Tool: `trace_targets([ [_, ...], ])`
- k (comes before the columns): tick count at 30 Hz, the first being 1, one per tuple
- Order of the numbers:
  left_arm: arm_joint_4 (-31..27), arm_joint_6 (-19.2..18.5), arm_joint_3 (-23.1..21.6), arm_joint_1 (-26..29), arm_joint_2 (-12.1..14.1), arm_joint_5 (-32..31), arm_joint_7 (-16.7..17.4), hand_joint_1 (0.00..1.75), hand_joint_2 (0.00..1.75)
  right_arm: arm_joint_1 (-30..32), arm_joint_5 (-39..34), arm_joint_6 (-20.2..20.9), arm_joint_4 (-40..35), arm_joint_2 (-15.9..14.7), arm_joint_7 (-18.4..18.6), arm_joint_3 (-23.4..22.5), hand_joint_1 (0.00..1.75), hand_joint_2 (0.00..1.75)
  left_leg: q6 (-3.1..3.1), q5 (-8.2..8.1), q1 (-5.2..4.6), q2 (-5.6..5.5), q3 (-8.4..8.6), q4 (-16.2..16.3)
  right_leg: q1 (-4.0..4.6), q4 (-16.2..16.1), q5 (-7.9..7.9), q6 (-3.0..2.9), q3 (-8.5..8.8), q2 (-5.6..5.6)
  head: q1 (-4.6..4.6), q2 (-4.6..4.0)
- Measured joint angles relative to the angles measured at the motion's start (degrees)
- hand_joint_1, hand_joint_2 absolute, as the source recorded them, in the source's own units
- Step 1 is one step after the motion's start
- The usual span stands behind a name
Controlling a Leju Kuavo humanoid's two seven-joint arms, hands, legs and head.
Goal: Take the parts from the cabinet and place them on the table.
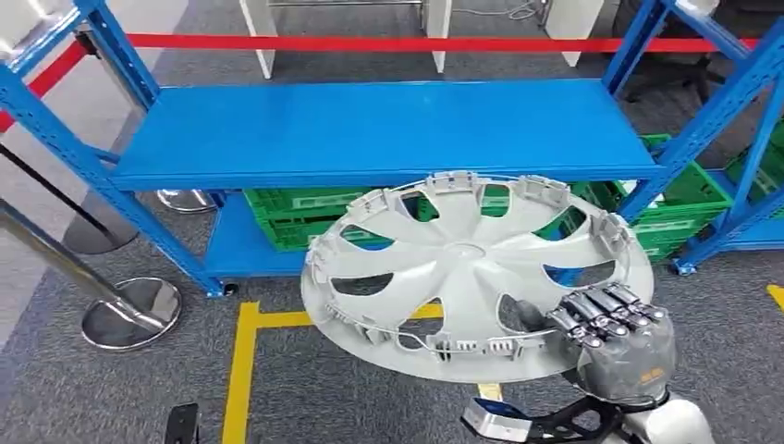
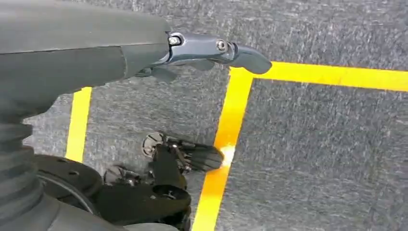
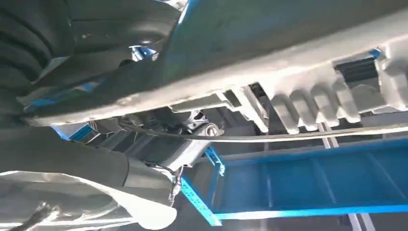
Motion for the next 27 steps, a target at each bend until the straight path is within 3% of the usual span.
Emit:
trace_targets([
  [2,0.00,0.09,0.00,0.06,0.07,0.00,-0.02,0.00,1.75,0.06,0.42,0.00,0.02,-0.02,0.15,0.00,1.75,1.75,-0.58,0.87,0.14,-0.69,-0.56,-0.04,0.18,-0.21,-0.05,-0.39,-0.15,-0.74,0.04,0.00],
  [3,0.00,0.18,0.00,0.15,0.26,0.00,-0.02,0.00,1.75,0.09,0.57,0.00,0.02,-0.02,0.26,0.00,1.75,1.75,-0.85,0.89,0.06,-1.06,-0.80,0.24,-0.41,-0.54,0.52,-0.89,-0.46,-1.36,0.04,0.00],
  [5,0.00,0.24,0.00,0.36,0.26,0.00,0.00,0.00,1.75,0.19,0.76,0.00,0.04,-0.04,0.68,0.00,1.75,1.75,-1.66,-3.09,0.41,-0.23,-2.53,4.28,-0.38,-0.54,0.99,-1.65,-0.58,-2.42,-0.55,0.00],
  [7,0.00,0.24,0.00,0.38,0.26,-0.22,0.04,0.00,1.75,0.24,0.90,0.02,0.09,-0.04,0.87,-0.02,1.75,1.75,-2.46,-8.20,0.88,0.19,-6.04,14.15,-0.27,-0.41,1.29,-1.83,-1.07,-3.69,-0.59,0.00],
  [8,0.00,0.24,0.00,0.46,0.26,-0.33,0.09,0.00,1.75,0.25,0.94,0.02,0.17,-0.04,0.96,0.00,1.75,1.75,-2.70,-9.20,1.03,0.25,-7.01,17.46,-0.25,-0.30,1.33,-1.81,-1.27,-4.23,-0.61,0.00],
  [9,0.00,0.24,0.00,0.58,0.26,-0.35,0.13,0.00,1.75,0.28,1.05,0.02,0.28,-0.04,1.03,0.04,1.75,1.75,-2.86,-8.83,1.16,0.29,-6.79,18.11,-0.25,-0.19,1.35,-1.79,-1.40,-4.83,-0.59,0.00],
  [10,0.00,0.24,0.00,0.67,0.26,-0.35,0.17,0.00,1.75,0.34,1.13,0.02,0.33,-0.04,1.11,0.09,1.75,1.75,-2.92,-7.38,1.31,0.38,-5.46,16.41,-0.25,-0.09,1.34,-1.77,-1.47,-5.37,-0.64,0.00],
  [11,0.00,0.26,0.00,0.70,0.28,-0.35,0.17,0.00,1.75,0.40,1.25,0.02,0.35,-0.04,1.20,0.11,1.75,1.75,-2.85,-5.12,1.36,0.68,-3.04,12.30,-0.25,0.05,1.31,-1.74,-1.47,-5.97,-0.59,0.00],
  [12,0.00,0.30,-0.02,0.69,0.33,-0.39,0.17,0.00,1.75,0.40,1.35,0.02,0.35,-0.04,1.29,0.13,1.75,1.75,-2.65,-2.82,1.34,1.58,0.01,6.82,-0.25,0.20,1.17,-1.56,-1.38,-6.47,-0.61,0.00],
  [13,0.00,0.33,-0.04,0.65,0.35,-0.42,0.18,0.00,1.75,0.40,1.40,0.02,0.35,-0.04,1.55,0.13,1.75,1.75,-2.26,-2.17,1.18,3.45,2.42,1.97,-0.19,0.32,0.99,-1.30,-1.35,-7.00,-0.62,0.00],
  [14,0.00,0.35,-0.09,0.55,0.37,-0.44,0.17,0.00,1.75,0.40,1.44,0.00,0.35,-0.04,1.75,0.13,1.75,1.75,-1.69,-3.00,0.32,4.99,3.28,1.10,0.17,0.39,0.82,-0.97,-2.03,-7.43,-0.64,0.00],
  [17,0.00,0.61,-0.39,0.66,0.44,-0.48,0.17,0.00,1.75,0.37,1.46,0.00,0.35,-0.07,2.01,0.22,1.75,1.75,-0.51,-3.18,0.19,3.65,2.48,0.71,0.28,0.31,0.89,-0.11,-1.56,-8.90,-0.51,0.00],
  [18,0.00,0.68,-0.48,0.70,0.46,-0.50,0.20,0.00,1.75,0.36,1.46,0.02,0.35,-0.09,2.08,0.31,1.75,1.75,0.09,-2.81,0.55,3.01,2.53,0.14,0.24,0.34,0.62,0.39,-1.50,-9.09,-0.68,0.00],
  [19,0.00,0.83,-0.63,0.77,0.44,-0.52,0.24,0.00,1.75,0.33,1.46,0.02,0.35,-0.22,2.16,0.35,1.75,1.75,0.40,-2.57,0.76,2.64,2.62,-0.17,0.05,1.01,-0.31,0.72,-2.12,-6.55,-0.48,0.00],
  [20,0.00,1.18,-0.88,0.67,0.48,-0.61,0.26,0.00,1.75,0.34,1.42,0.00,0.33,-0.39,2.23,0.48,1.75,1.75,0.78,-2.41,0.88,2.08,2.45,-0.17,-0.06,3.89,-2.24,0.72,-3.51,-4.14,-0.44,0.00],
  [21,0.00,1.40,-0.94,0.55,0.48,-0.77,0.35,0.00,1.75,0.39,1.42,0.00,0.39,-0.53,2.34,0.59,1.75,1.75,0.94,-2.37,0.88,1.53,2.33,-0.17,-0.10,8.33,-4.31,0.78,-5.59,-3.29,-0.31,0.00],
  [23,0.00,1.71,-0.98,0.53,0.42,-0.92,0.53,0.00,1.75,0.39,1.20,0.00,0.48,-0.74,2.56,0.79,1.75,1.75,1.00,-2.33,0.74,0.27,2.24,-0.13,-0.05,17.56,-7.32,0.87,-10.37,-2.82,-0.33,0.00],
  [24,0.00,1.86,-1.01,0.57,0.42,-0.92,0.59,0.00,1.75,0.42,1.03,0.00,0.57,-0.90,2.58,0.94,1.75,1.75,1.00,-2.33,0.69,-0.41,2.27,-0.10,-0.05,19.13,-6.88,0.83,-11.59,-2.81,-0.35,0.00],
  [25,0.00,2.14,-1.01,0.62,0.42,-0.92,0.59,0.00,1.75,0.42,0.89,0.00,0.66,-0.98,2.58,1.03,1.75,1.75,1.00,-2.33,0.69,-1.18,2.31,-0.01,-0.05,17.72,-4.92,0.73,-11.37,-2.80,-0.35,0.00],
  [27,0.00,2.53,-1.01,0.57,0.42,-0.85,0.59,0.00,1.75,0.29,0.61,0.00,0.68,-1.03,2.38,1.07,1.75,1.75,0.89,-2.41,0.75,-2.75,2.31,0.41,-0.18,8.78,1.11,0.56,-7.97,-2.07,-0.33,0.00],
])
